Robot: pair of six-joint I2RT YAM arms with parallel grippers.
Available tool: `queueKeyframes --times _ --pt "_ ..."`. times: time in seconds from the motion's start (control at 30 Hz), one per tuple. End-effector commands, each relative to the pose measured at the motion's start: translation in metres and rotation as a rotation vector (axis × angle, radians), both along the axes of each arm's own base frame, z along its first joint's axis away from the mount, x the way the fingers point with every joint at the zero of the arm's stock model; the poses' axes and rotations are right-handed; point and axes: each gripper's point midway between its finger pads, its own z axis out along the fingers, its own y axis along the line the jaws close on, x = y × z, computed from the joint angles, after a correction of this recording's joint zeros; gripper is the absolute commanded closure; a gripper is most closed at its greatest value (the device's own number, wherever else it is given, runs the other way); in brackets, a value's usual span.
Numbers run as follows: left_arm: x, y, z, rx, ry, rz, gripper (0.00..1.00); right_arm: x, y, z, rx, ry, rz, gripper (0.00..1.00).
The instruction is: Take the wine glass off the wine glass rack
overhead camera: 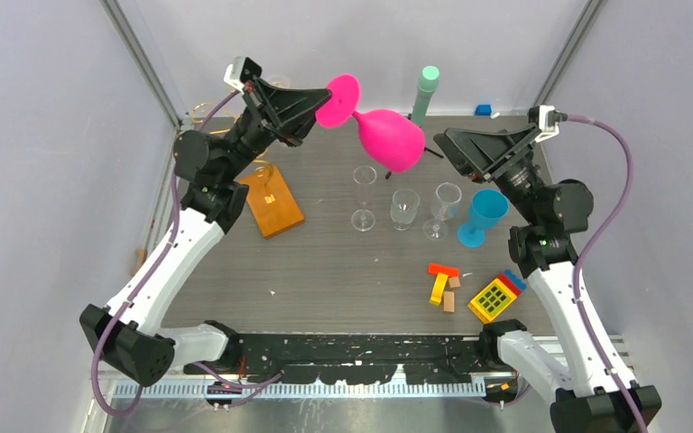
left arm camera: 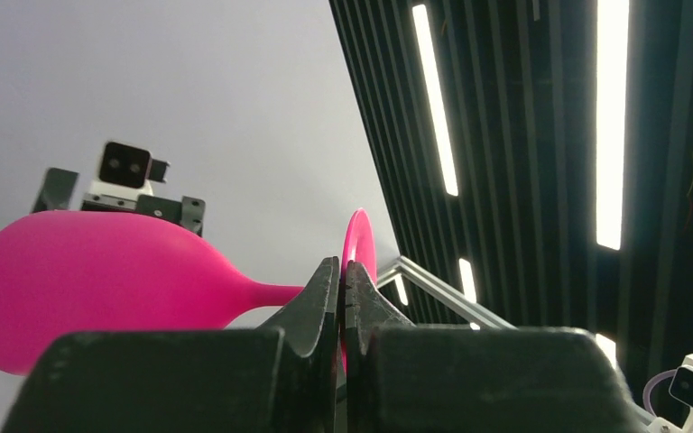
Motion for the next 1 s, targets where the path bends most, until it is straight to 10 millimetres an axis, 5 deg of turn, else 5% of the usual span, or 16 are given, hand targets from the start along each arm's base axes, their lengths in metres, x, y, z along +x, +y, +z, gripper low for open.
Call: queueKeyframes --times 0.0,0.3,0.53,0.8,0.97 --pt "-0.027 0.007 0.032 -0.086 -0.086 -0.012 1.0 -0.009 0.01 0.014 0.025 -0.091 0.029 0.11" --pt "-0.024 -0.001 0.028 -0.102 -0.058 -0.008 1.0 -0.041 0.039 0.027 0.025 -0.177 0.172 0.16" --pt "-0.021 0.003 0.022 -0.123 -0.028 0.01 0.98 -0.061 0.039 0.041 0.055 -0.23 0.214 0.46" --pt "-0.027 0.007 0.022 -0.133 -0.042 0.017 0.66 -0.057 0.039 0.049 0.071 -0.252 0.208 0.98" --pt "-0.037 0.012 0.016 -0.089 -0.151 0.107 0.35 -0.049 0.043 0.049 0.019 -0.241 0.177 1.0"
